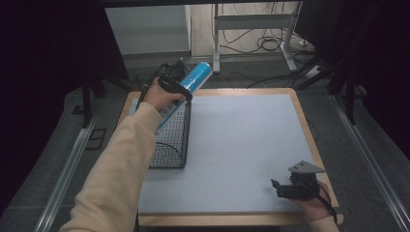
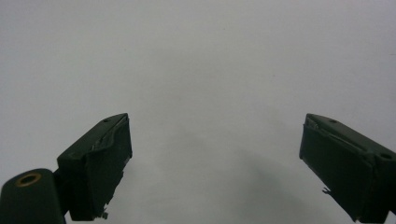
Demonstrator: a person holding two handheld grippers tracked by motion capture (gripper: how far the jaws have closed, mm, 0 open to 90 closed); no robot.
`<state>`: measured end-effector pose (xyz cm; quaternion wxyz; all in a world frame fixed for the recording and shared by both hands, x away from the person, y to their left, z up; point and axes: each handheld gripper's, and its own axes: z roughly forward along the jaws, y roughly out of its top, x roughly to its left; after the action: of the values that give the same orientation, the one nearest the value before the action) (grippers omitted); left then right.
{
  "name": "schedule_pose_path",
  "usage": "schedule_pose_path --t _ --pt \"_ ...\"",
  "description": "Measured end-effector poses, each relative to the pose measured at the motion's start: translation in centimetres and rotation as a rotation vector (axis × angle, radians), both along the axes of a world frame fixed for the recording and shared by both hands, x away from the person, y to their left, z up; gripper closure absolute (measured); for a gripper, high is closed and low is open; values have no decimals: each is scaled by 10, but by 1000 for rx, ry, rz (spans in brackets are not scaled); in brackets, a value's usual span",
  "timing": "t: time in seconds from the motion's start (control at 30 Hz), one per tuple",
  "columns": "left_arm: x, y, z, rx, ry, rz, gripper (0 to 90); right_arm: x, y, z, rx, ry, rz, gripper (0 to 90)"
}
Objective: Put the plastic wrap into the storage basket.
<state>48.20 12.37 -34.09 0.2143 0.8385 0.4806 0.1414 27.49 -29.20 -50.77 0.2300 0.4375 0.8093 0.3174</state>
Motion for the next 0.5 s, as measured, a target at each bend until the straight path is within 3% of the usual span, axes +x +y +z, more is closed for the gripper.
schedule_pose_path --t 0.27,0.5 --pt "11 9 -12 35 21 16 318 1 0 -2 -5 8 0 94" --pt "21 15 -30 30 37 23 318 1 -1 -2 -4 9 -3 95"
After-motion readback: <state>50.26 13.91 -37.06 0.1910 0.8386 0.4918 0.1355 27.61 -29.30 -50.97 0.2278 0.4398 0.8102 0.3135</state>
